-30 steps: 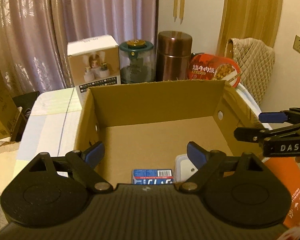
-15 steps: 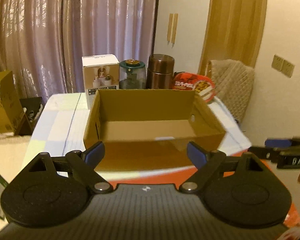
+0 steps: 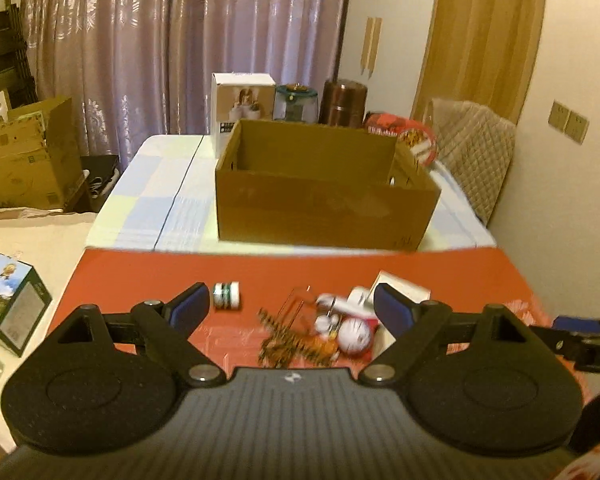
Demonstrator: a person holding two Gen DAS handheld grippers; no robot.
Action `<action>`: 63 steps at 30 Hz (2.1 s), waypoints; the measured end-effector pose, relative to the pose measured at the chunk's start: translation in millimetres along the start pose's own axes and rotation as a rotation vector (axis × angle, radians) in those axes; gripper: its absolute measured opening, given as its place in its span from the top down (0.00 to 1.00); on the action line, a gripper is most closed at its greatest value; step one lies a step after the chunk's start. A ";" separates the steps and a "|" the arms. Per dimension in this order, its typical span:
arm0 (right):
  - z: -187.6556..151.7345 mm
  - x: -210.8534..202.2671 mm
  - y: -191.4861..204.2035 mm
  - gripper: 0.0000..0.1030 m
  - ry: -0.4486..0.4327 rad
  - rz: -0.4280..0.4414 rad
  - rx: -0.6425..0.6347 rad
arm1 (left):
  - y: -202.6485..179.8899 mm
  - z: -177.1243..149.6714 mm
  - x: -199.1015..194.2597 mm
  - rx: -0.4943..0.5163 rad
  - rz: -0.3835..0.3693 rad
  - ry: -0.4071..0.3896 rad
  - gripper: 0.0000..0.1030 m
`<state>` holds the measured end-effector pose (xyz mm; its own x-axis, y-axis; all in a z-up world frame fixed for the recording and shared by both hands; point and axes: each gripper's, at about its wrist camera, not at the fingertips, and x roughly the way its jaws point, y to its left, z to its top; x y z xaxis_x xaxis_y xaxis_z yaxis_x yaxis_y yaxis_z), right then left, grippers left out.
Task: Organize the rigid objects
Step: 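Move both tools back over the remaining items on the mat, then grasp the beige plug with the right tool while the left tool grasps the tiger-striped clip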
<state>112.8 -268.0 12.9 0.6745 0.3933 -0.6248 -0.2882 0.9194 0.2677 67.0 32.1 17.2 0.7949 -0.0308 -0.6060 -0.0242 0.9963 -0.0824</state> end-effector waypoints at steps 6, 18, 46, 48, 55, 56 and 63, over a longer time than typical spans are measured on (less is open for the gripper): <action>-20.0 -5.4 13.3 0.22 0.013 -0.004 -0.057 | 2.4 -22.4 -2.6 0.033 0.003 0.052 0.16; -19.9 -3.6 12.9 0.22 0.009 -0.004 -0.055 | -2.7 -25.0 1.3 0.076 0.004 0.068 0.16; -40.9 95.0 26.1 0.22 0.103 0.017 -0.070 | 10.8 -35.7 102.6 0.251 -0.052 0.210 0.17; -41.4 103.7 26.9 0.23 0.108 0.018 -0.069 | 12.3 -36.5 111.0 0.262 -0.057 0.214 0.17; -46.6 133.9 32.9 0.34 0.136 0.030 -0.074 | 17.8 -41.1 136.4 0.295 -0.077 0.224 0.19; -47.3 138.0 33.3 0.36 0.141 0.030 -0.070 | 18.4 -41.5 138.9 0.296 -0.082 0.224 0.19; -48.4 157.3 36.3 0.49 0.131 0.023 -0.062 | 22.8 -46.0 154.2 0.284 -0.106 0.217 0.19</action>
<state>175.5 -172.7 -111.2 0.5739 0.4074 -0.7104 -0.3465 0.9068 0.2401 161.2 46.4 -114.6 0.6362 -0.1210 -0.7620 0.2447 0.9683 0.0506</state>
